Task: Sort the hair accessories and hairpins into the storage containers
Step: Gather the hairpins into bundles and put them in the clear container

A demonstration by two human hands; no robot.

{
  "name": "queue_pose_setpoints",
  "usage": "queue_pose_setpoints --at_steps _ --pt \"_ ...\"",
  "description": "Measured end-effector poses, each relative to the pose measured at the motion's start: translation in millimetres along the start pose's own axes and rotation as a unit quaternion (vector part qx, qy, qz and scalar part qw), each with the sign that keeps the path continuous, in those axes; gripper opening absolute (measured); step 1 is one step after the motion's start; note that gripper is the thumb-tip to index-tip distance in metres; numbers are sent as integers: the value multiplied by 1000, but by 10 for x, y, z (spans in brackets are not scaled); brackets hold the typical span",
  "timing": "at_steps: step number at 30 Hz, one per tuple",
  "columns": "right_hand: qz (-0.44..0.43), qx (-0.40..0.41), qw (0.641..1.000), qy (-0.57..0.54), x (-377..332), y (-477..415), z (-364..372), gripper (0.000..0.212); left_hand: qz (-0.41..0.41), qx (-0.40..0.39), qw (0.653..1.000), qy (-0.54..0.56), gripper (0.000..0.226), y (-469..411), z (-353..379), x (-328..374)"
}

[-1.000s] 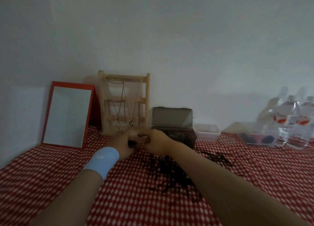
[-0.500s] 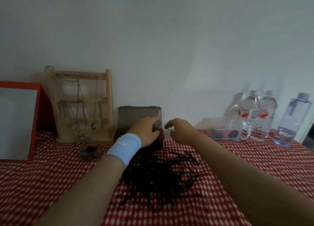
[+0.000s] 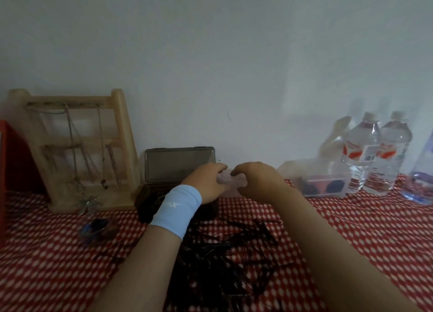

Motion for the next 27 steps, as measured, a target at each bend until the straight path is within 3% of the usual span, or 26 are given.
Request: queue_pose_setpoints --at_steps 4,10,15,18,22,27 --pt "-39 -12 999 -16 -90 -20 -212 31 8 40 998 52 56 5 -71 -48" --pt "-85 62 994 -27 -231 2 -393 39 -8 117 983 140 55 14 -308 -100" --pt "-127 114 984 -60 -361 15 -400 40 -62 91 971 211 59 12 -372 -232" --pt "-112 127 983 -71 -366 30 -449 39 -50 78 961 261 58 27 -359 -240" --pt "-87 155 971 -158 -172 22 -560 30 -19 38 952 303 88 29 -305 -259" --pt "-21 353 928 -115 103 126 -744 25 37 -5 942 335 106 47 -229 -149"
Point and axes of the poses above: each hand's wrist, its own y-axis away from the middle knuckle, its own z-axis out of the palm, x = y × z, the point moved 7 cm from there along -y, towards the middle knuckle, and after that the axes turned 11 degrees about -y, right-handed, at the moved point
